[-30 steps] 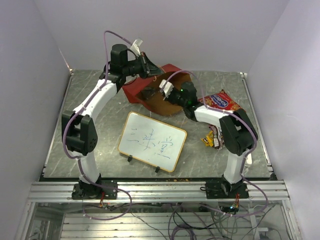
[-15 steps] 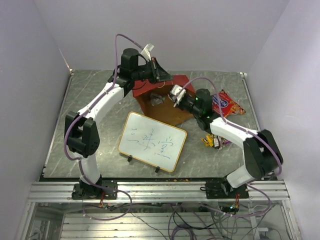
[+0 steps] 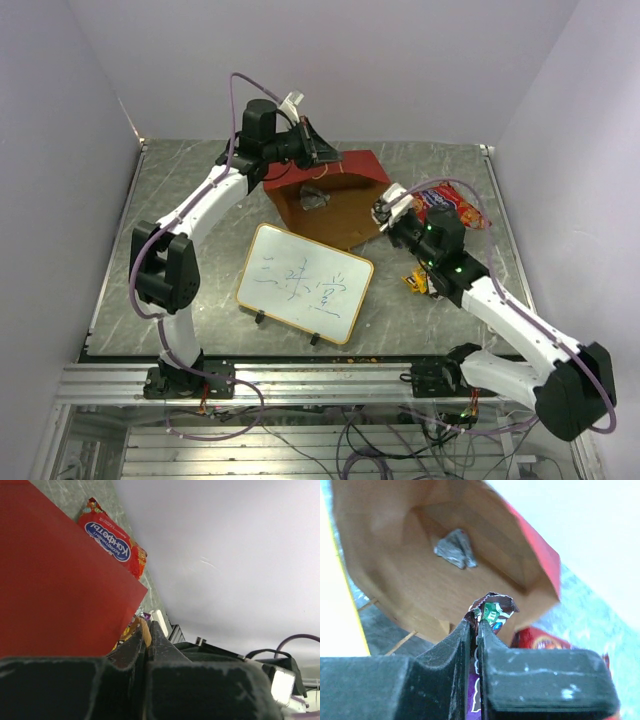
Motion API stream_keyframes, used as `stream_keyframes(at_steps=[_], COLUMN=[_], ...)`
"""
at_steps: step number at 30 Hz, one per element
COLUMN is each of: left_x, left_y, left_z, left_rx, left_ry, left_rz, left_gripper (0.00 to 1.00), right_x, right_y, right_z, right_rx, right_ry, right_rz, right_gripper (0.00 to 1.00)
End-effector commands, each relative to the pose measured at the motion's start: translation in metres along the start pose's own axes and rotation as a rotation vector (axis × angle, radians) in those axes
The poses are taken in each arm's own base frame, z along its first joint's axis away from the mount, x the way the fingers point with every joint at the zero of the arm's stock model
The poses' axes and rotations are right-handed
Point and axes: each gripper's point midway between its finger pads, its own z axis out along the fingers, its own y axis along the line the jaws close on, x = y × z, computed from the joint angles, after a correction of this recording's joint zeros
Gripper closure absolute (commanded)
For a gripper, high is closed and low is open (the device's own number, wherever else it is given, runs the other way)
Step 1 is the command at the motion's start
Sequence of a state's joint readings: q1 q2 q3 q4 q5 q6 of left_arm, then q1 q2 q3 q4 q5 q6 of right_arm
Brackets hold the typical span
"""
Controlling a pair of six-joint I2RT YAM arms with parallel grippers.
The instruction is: Take the snacks out of the paper bag
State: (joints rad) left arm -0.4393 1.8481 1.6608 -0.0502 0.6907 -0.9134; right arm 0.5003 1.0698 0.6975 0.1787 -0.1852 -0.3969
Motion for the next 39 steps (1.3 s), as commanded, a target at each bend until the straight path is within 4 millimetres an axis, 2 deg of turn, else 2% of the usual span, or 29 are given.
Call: stream_keyframes(at_steps=[1, 4, 7, 10, 13, 15, 18, 20, 22, 28, 32, 39], left_x=[-0.006, -0.009, -0.011, -0.01, -0.013, -0.012, -0.009, -0.006, -0.006, -0.007, -0.011, -0.005], left_y=[0.01, 0.008, 0.004, 0.006, 0.007, 0.003, 0.0, 0.003, 0.002, -0.002, -0.007, -0.005], left_z=[0.008, 0.009, 0.008, 0.009, 0.011, 0.011, 0.008, 0.008, 0.008, 0.009, 0.011, 0.01], left_rx=[-0.033, -0.031, -0.015, -0.023, -0.025, -0.005, -0.002, -0.021, -0.012, 0.006, 0.012, 0.03], left_ry=[-0.009, -0.019, -0.032, -0.014, -0.013, -0.013, 0.003, 0.021, 0.021, 0.021, 0.018, 0.02], left_rz=[-0.022, -0.032, -0.033, -0.027, -0.027, -0.043, -0.031, -0.032, -0.033, -0.044, -0.033, -0.056], left_gripper=[0.93, 0.93, 0.93, 0.93, 0.93, 0.93, 0.93, 0.93, 0.93, 0.93, 0.93, 0.93], right_x=[0.025, 0.051, 0.081, 0.101, 0.119, 0.13, 0.149, 0.157, 0.157, 0.182, 0.191, 0.203], right_y=[-0.037, -0.053, -0.054, -0.055, -0.071, -0.082, -0.093, -0.099, -0.1, -0.085, -0.077, -0.073], right_z=[-0.034, -0.06, -0.089, -0.109, -0.137, -0.151, -0.162, -0.158, -0.142, -0.129, -0.116, -0.119], right_rx=[0.31, 0.549, 0.739, 0.874, 1.052, 1.123, 1.141, 1.099, 1.01, 0.926, 0.87, 0.906], right_ry=[0.178, 0.312, 0.448, 0.518, 0.572, 0.613, 0.674, 0.682, 0.661, 0.762, 0.776, 0.803], right_rz=[0.29, 0.506, 0.65, 0.701, 0.739, 0.745, 0.748, 0.736, 0.713, 0.703, 0.719, 0.742], right_gripper=[1.0, 1.0, 1.0, 1.0, 1.0, 1.0, 1.0, 1.0, 1.0, 1.0, 1.0, 0.96])
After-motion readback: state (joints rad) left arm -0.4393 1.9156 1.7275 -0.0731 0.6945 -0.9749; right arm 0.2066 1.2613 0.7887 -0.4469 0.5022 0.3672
